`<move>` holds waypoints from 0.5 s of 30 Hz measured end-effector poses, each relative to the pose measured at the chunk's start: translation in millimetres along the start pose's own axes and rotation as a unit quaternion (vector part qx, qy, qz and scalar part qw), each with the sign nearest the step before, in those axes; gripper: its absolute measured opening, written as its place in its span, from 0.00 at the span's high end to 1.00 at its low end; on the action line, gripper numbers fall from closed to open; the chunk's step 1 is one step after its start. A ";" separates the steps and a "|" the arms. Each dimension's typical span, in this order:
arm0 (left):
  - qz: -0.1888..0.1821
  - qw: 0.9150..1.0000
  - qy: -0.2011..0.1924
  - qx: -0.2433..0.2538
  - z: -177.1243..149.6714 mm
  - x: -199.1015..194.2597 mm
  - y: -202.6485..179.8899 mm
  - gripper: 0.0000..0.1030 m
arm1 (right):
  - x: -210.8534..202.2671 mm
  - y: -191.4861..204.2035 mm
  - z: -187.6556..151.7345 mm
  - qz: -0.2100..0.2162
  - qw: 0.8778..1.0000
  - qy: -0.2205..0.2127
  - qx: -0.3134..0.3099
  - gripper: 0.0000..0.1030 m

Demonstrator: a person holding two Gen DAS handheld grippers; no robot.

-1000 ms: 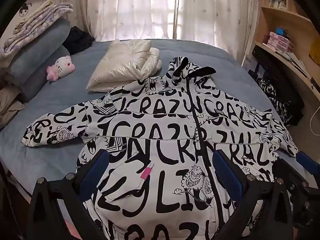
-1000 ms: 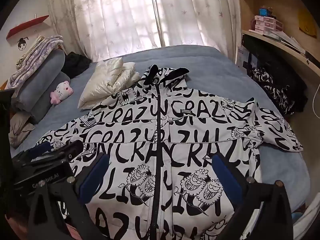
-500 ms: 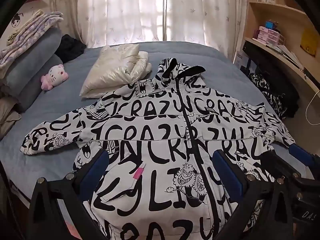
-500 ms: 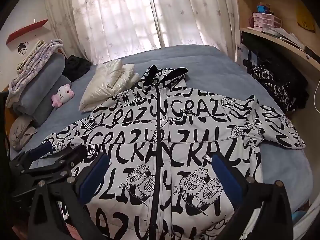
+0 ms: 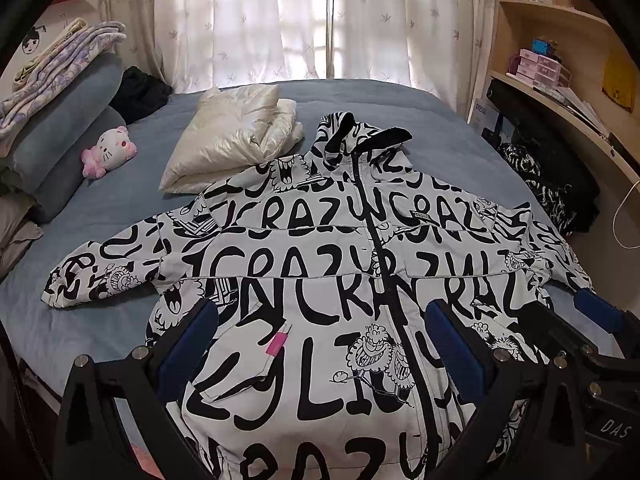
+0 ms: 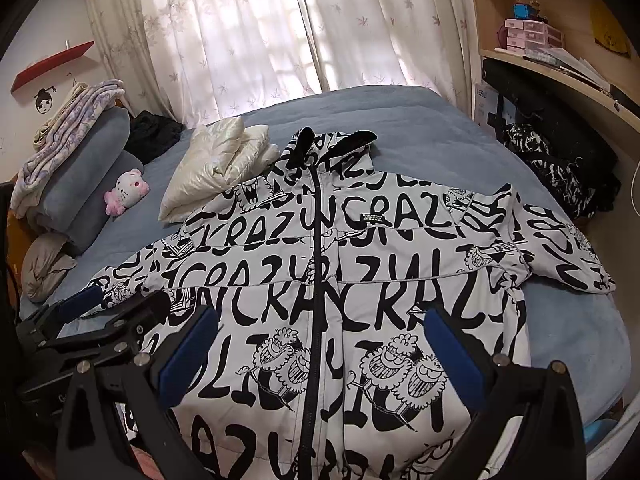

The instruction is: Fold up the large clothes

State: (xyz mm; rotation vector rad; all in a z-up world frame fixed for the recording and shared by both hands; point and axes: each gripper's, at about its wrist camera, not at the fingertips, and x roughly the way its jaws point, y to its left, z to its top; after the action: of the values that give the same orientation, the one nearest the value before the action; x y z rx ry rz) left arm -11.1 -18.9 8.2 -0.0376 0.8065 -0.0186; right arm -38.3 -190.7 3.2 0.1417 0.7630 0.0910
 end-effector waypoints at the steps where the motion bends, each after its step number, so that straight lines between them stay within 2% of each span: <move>1: 0.001 1.000 -0.001 0.001 0.1 -0.1 0.7 0.01 | 0.0 -0.1 -0.1 -0.001 1.000 0.000 0.000 0.00; 15: 0.006 1.000 -0.001 0.004 -1.3 4.0 -0.4 0.01 | 2.1 -2.7 0.1 0.002 1.000 0.000 0.001 0.00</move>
State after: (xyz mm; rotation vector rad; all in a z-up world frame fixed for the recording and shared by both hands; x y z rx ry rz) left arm -9.3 -19.4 4.4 -0.0253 0.8050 -0.0106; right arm -36.6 -193.1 1.4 0.1450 0.7638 0.0931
